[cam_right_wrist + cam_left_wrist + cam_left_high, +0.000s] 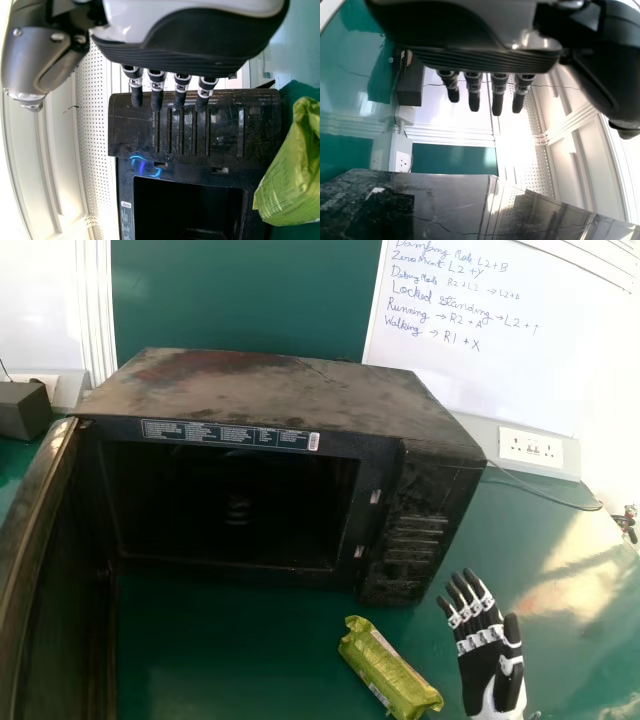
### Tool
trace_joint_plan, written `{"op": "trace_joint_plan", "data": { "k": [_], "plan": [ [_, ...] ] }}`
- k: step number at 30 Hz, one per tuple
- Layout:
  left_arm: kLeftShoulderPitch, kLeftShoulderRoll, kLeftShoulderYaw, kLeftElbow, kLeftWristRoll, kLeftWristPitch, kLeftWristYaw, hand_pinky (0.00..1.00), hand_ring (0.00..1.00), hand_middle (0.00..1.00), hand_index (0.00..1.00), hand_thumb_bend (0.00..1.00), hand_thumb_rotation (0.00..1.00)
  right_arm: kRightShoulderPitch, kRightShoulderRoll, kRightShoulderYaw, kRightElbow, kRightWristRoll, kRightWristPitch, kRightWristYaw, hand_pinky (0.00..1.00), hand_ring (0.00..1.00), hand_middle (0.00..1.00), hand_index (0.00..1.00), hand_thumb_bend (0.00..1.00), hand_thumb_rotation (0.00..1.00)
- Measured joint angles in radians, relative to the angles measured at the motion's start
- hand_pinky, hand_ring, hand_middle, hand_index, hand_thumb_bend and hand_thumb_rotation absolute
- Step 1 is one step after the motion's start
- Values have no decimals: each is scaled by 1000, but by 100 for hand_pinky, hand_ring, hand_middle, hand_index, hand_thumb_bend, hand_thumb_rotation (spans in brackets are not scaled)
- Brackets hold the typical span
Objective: Put biscuit inside oven
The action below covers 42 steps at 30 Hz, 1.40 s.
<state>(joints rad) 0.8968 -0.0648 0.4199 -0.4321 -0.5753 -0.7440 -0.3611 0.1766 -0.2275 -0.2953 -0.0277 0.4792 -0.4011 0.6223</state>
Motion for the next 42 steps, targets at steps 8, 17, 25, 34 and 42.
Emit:
{"op": "trace_joint_plan", "data": {
  "k": [8,17,25,34,42],
  "plan": [
    [0,4,-7,2,-32,-1,-18,100,100,100,100,83,91,0,-2,1,-3,0,3,-1,100,100,100,100,86,100],
    [-6,3,-7,13,-25,-27,-34,100,100,100,98,86,70,-21,-37,1,-10,-67,-25,-9,100,100,100,100,85,100],
    [-7,2,-7,16,-8,-34,-33,86,94,98,98,99,63,-82,-220,-25,-81,-381,-75,-103,100,100,100,100,85,100],
    [-6,2,-7,15,8,-36,-30,89,89,94,94,100,71,-82,-336,-62,-174,-573,-128,-170,100,100,100,100,84,100],
    [-6,2,-8,15,13,-37,-27,88,85,90,90,98,74,-7,-373,-95,-328,-903,-86,-248,100,100,100,100,84,100]
  ]
}}
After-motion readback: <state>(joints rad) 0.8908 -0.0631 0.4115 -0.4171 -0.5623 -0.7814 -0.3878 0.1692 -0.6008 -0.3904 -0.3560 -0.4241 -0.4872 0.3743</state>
